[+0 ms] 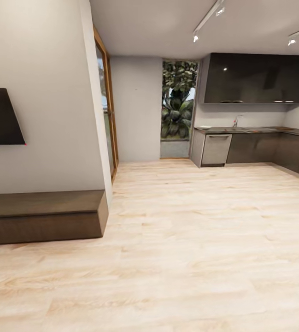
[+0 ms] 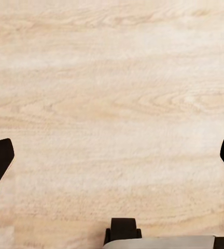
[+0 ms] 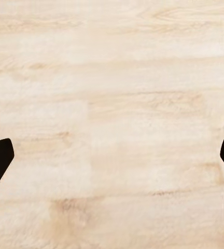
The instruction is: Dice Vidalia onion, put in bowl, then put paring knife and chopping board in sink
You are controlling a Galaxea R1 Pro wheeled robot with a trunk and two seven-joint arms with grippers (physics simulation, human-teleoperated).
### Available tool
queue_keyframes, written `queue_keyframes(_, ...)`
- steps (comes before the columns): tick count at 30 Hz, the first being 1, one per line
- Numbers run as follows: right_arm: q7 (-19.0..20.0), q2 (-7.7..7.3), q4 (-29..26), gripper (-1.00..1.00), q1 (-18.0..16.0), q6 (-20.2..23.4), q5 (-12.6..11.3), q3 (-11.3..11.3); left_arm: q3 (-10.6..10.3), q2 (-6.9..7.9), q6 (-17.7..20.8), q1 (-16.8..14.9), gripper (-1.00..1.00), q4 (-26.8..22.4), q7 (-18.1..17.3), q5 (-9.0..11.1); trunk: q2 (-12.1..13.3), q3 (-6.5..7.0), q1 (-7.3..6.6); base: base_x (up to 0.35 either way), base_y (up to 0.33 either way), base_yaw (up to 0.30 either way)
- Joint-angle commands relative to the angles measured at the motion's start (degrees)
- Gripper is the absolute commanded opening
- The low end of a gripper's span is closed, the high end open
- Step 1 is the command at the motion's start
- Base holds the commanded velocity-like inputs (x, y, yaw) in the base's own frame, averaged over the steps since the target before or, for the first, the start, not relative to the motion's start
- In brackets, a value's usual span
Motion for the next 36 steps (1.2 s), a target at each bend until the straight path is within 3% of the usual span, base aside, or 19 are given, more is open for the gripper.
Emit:
queue_keyframes(1,-0.01,0.00,0.05,1.00,-0.02,-0.18,0.00,0.03,0.03,0.01,-0.15,0.00,1.00,-0.01,0.00,0.00,-0.02,-0.05,0.03,0.323,0.047,-0.114)
queue_keyframes(36,-0.01,0.00,0.11,1.00,-0.02,-0.21,0.02,0.00,0.03,0.02,-0.19,0.00,1.00,0.04,0.00,-0.02,-0.02,-0.05,0.03,0.323,0.002,-0.153)
